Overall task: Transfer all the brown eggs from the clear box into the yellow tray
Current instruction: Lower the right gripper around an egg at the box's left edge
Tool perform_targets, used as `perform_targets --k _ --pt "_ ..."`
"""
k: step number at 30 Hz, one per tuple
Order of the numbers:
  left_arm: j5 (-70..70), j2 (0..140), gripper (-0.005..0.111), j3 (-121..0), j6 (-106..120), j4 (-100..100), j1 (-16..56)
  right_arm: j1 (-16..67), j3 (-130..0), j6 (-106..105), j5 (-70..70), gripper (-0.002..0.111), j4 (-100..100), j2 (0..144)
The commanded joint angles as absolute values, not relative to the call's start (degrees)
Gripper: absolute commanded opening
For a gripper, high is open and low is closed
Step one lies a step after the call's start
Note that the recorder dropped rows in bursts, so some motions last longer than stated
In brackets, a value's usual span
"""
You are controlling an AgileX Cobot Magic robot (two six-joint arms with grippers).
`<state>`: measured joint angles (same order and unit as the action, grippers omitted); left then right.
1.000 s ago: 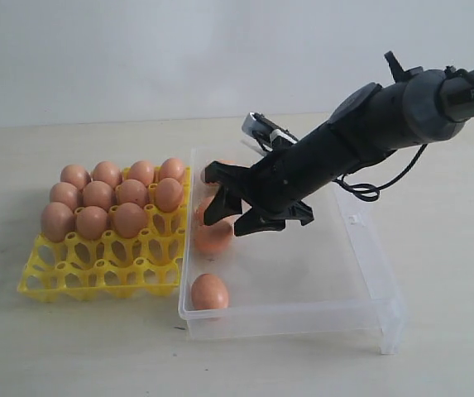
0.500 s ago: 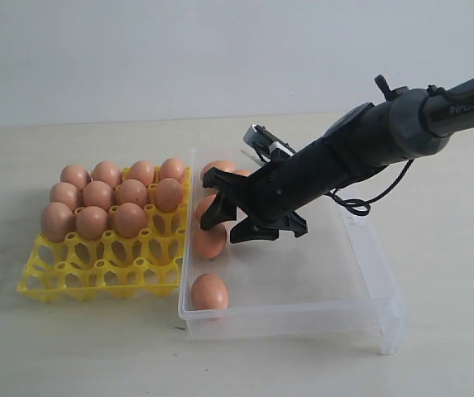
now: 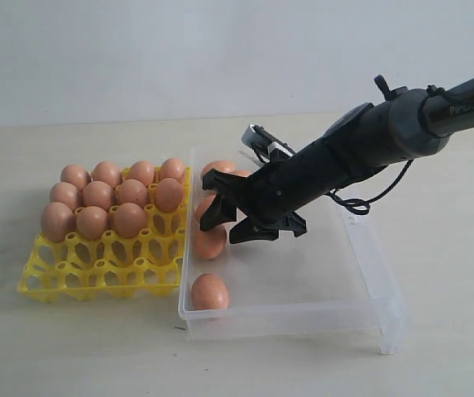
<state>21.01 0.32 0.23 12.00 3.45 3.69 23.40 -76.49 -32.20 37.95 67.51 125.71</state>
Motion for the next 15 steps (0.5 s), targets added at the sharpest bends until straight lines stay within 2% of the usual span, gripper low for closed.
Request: perform_targets --k 1,15 --pt "20.7 0.0 0.0 0.0 12.0 3.5 3.9 23.3 -76.4 -33.4 38.1 0.053 66.0 126.1" --pt "20.7 0.0 0.0 0.0 12.0 3.5 3.9 23.3 -76.4 -36.5 39.4 0.053 69.0 124.2"
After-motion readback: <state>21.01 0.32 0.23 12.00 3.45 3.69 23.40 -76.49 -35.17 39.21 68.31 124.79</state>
